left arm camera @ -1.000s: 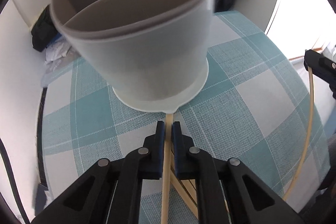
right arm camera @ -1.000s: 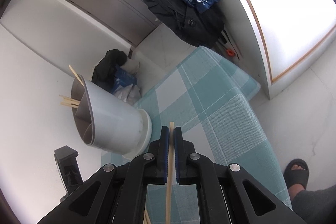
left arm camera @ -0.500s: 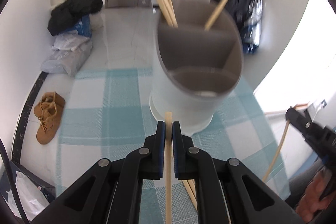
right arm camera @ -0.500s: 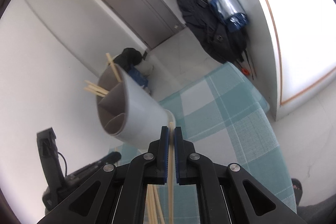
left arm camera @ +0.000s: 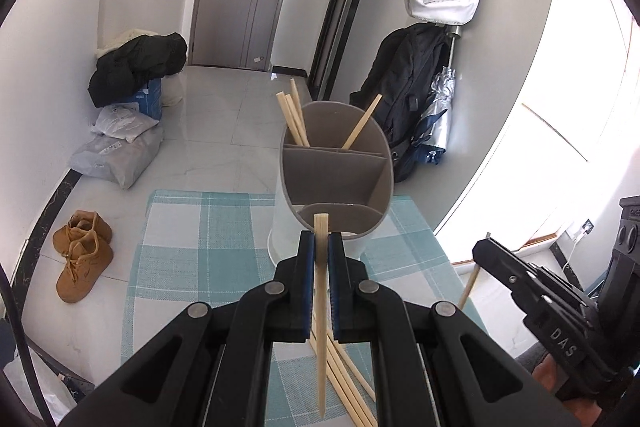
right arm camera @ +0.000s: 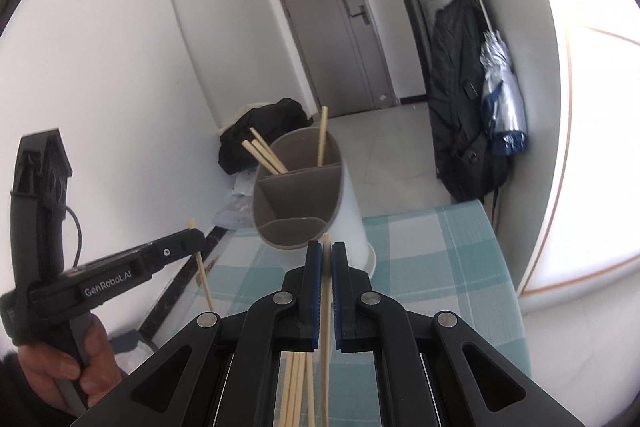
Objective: Organize utensils
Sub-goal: 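Lift both held chopsticks up over the caddy opening, then open the right gripper over the caddy, then open the left gripper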
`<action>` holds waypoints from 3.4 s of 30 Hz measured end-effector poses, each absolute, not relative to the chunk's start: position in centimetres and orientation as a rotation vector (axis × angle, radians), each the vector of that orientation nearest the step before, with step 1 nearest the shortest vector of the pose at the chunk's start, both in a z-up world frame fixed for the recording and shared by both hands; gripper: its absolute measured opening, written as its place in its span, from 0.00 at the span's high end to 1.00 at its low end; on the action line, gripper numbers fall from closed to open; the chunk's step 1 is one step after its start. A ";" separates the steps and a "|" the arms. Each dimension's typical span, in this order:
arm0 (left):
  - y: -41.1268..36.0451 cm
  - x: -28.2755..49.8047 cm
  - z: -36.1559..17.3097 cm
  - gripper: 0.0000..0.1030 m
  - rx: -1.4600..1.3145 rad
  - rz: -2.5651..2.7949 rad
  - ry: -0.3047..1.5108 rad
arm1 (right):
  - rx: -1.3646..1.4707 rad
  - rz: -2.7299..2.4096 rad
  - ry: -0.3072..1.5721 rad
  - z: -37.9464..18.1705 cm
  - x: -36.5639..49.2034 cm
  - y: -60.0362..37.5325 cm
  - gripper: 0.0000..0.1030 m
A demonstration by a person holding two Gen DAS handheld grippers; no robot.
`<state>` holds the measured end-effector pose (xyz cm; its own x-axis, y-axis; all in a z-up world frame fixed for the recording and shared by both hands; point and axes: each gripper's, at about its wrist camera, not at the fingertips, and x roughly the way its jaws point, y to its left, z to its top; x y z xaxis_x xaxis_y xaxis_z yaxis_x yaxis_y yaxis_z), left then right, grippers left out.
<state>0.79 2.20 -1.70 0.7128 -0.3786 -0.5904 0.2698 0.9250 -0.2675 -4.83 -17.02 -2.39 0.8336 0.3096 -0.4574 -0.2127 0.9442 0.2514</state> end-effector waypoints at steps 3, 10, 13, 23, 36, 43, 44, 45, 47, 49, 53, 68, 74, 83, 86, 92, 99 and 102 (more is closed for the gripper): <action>1.9 0.6 -1.3 0.97 -0.152 -0.366 0.699 | 0.161 0.289 0.494 -2.0 -5.3 -16.4 0.96; 1.3 0.0 -0.8 0.98 -0.153 -0.384 0.709 | 0.125 0.292 0.463 -1.3 -6.4 -15.8 0.96; 1.0 -0.3 -0.1 0.98 -0.147 -0.392 0.695 | 0.132 0.290 0.458 -1.2 -6.6 -16.0 0.96; 0.5 0.4 2.0 0.98 -0.167 -0.387 0.695 | 0.160 0.306 0.429 0.4 -6.7 -16.1 0.96; -0.5 3.6 5.8 0.98 -0.190 -0.405 0.685 | 0.105 0.328 0.409 4.0 -4.3 -16.5 0.96; -0.8 5.5 8.0 0.98 -0.208 -0.416 0.659 | 0.104 0.334 0.373 7.4 -2.2 -17.2 0.96; -0.8 5.7 8.2 0.98 -0.212 -0.415 0.654 | 0.104 0.336 0.365 7.8 -1.9 -17.3 0.96; -0.8 5.9 8.5 0.98 -0.218 -0.416 0.650 | 0.103 0.336 0.357 8.4 -1.6 -17.3 0.96; -0.5 6.5 9.2 0.98 -0.240 -0.434 0.645 | 0.107 0.341 0.344 9.4 -0.9 -17.4 0.96; -0.3 6.9 9.9 0.98 -0.252 -0.440 0.629 | 0.109 0.347 0.330 10.5 -0.1 -17.3 0.96; 0.1 8.3 11.0 0.98 -0.291 -0.446 0.619 | 0.102 0.363 0.300 12.3 1.4 -17.1 0.96; 2.5 12.5 13.9 0.98 -0.281 -0.386 0.399 | 0.101 0.385 0.230 15.6 8.6 -15.4 0.96; 2.6 13.9 11.6 0.98 -0.286 -0.407 0.380 | 0.062 0.390 0.252 14.6 11.0 -14.2 0.96; 3.7 15.7 8.5 0.98 -0.323 -0.419 0.408 | 0.084 0.383 0.294 12.2 13.7 -14.0 0.96; 3.4 15.6 8.0 0.98 -0.307 -0.430 0.391 | 0.097 0.383 0.309 11.6 14.4 -14.2 0.96; 2.6 15.2 6.9 0.98 -0.277 -0.434 0.371 | 0.081 0.381 0.333 10.7 14.7 -13.8 0.96; 2.3 14.3 6.4 0.98 -0.239 -0.465 0.376 | 0.078 0.375 0.361 9.3 14.5 -13.8 0.96; 2.5 13.9 6.5 0.98 -0.228 -0.469 0.376 | 0.075 0.377 0.375 8.8 14.5 -13.8 0.96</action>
<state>13.86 2.53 6.50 0.8253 -0.4789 -0.2992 0.3962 0.8687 -0.2974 14.51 -13.78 8.78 0.8623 0.3725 -0.3430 -0.3450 0.9280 0.1405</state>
